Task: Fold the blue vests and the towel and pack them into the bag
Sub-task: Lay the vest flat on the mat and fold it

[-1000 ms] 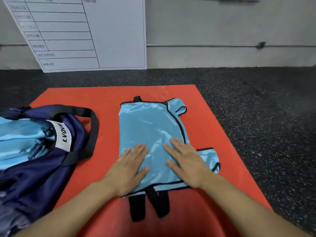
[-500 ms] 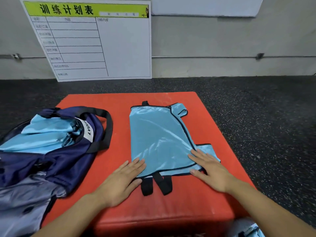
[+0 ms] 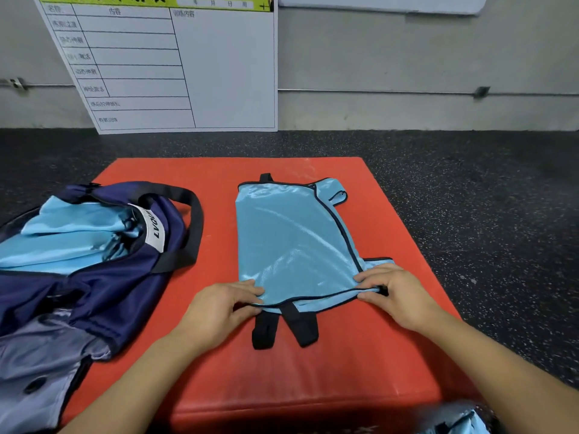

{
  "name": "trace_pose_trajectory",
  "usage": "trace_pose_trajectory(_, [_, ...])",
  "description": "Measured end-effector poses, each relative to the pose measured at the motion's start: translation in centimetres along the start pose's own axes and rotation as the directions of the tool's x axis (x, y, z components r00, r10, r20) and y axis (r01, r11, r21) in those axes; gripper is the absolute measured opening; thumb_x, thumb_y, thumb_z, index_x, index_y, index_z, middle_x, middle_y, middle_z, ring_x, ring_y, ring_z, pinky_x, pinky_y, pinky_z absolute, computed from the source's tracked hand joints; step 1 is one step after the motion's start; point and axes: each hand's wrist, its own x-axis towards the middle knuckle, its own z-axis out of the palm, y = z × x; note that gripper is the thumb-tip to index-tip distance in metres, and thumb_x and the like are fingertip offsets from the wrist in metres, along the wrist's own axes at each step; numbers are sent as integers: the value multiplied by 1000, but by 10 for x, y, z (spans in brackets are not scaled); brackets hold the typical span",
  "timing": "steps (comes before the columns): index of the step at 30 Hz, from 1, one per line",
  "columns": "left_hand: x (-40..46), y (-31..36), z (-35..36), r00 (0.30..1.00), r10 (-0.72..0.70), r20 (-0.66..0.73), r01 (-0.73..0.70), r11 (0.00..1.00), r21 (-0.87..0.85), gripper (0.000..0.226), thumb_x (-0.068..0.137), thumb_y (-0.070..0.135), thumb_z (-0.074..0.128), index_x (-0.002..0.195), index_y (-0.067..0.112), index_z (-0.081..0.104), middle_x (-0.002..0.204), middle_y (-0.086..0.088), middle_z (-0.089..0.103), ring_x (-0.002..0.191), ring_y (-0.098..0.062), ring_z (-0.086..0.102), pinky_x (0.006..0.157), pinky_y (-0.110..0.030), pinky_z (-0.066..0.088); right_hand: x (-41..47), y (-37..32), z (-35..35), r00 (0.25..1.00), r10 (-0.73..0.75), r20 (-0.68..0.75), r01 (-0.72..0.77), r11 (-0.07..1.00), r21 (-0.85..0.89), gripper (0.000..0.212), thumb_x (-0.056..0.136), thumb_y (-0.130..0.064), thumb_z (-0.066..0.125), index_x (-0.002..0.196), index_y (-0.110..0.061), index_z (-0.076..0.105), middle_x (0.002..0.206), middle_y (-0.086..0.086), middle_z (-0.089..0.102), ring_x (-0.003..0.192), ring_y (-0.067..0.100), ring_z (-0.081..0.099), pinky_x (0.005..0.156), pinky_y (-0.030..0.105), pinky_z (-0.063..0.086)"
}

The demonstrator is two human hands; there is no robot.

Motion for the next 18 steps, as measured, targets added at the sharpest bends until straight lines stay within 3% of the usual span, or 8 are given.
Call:
trace_pose_trajectory(3, [1, 6, -13, 995, -11, 97, 14, 999, -29, 30, 86, 54, 58, 103, 37, 74, 117, 27, 70, 120, 6, 59, 102, -30, 50, 5, -8, -12, 993, -29, 116, 29, 1000, -1, 10, 87, -33, 80, 97, -33, 79, 100, -30, 71, 105, -1, 61, 99, 30, 47])
trace_pose_trajectory(6, [-2, 18, -33, 973, 4, 231, -3, 1000, -5, 19, 89, 51, 62, 93, 34, 69, 90, 16, 70, 84, -1, 63, 82, -34, 52, 8, -22, -30, 919, 26, 394, -40, 999, 28, 4, 89, -37, 78, 86, -38, 75, 83, -21, 70, 83, 0, 61, 80, 27, 48])
trace_pose_trajectory(10, [-7, 24, -55, 821, 16, 571, 180, 941, -285, 22, 94, 39, 69, 83, 21, 68, 71, 11, 58, 69, -6, 47, 68, -32, 39, 4, -44, -46, 624, 18, 781, -245, 954, 173, 22, 94, -28, 74, 72, -30, 70, 66, -18, 52, 67, 0, 44, 64, 26, 34])
trace_pose_trajectory(12, [-4, 19, -59, 793, 7, 609, 252, 907, -338, 24, 95, 38, 69, 81, 19, 68, 68, 3, 50, 66, -13, 40, 64, -32, 33, 3, -46, -49, 525, -47, 850, -294, 927, 232, 20, 95, -26, 73, 76, -32, 73, 69, -17, 55, 70, 4, 45, 64, 26, 32])
trace_pose_trajectory(13, [-1, 16, -58, 806, -21, 592, 291, 884, -366, 23, 97, 34, 68, 80, 18, 68, 67, 1, 47, 65, -13, 40, 62, -30, 35, 4, -47, -48, 534, -53, 844, -317, 913, 258, 12, 95, -28, 73, 83, -27, 75, 72, -12, 56, 71, 9, 44, 64, 26, 31])
trace_pose_trajectory(14, [2, 14, -55, 829, -68, 554, 342, 847, -408, 22, 98, 30, 67, 80, 18, 69, 66, 1, 48, 64, -12, 43, 61, -29, 40, 6, -46, -46, 594, -38, 803, -343, 892, 296, 15, 93, -35, 74, 92, -19, 75, 75, -5, 55, 73, 16, 42, 64, 27, 31])
trace_pose_trajectory(16, [11, 11, -48, 872, -234, 429, 441, 757, -483, 23, 101, 26, 62, 83, 14, 71, 65, 2, 56, 64, -10, 51, 60, -26, 46, 15, -45, -40, 767, 107, 633, -427, 822, 378, 45, 83, -54, 78, 109, -17, 75, 82, 2, 58, 78, 19, 44, 69, 25, 38])
trace_pose_trajectory(18, [18, 10, -41, 849, -425, 314, 527, 638, -562, 30, 105, 28, 54, 90, 9, 71, 69, -1, 61, 61, -11, 54, 58, -25, 47, 24, -43, -38, 856, 297, 423, -480, 762, 436, 44, 82, -59, 72, 110, -25, 77, 97, -6, 73, 92, 13, 64, 94, 28, 51])
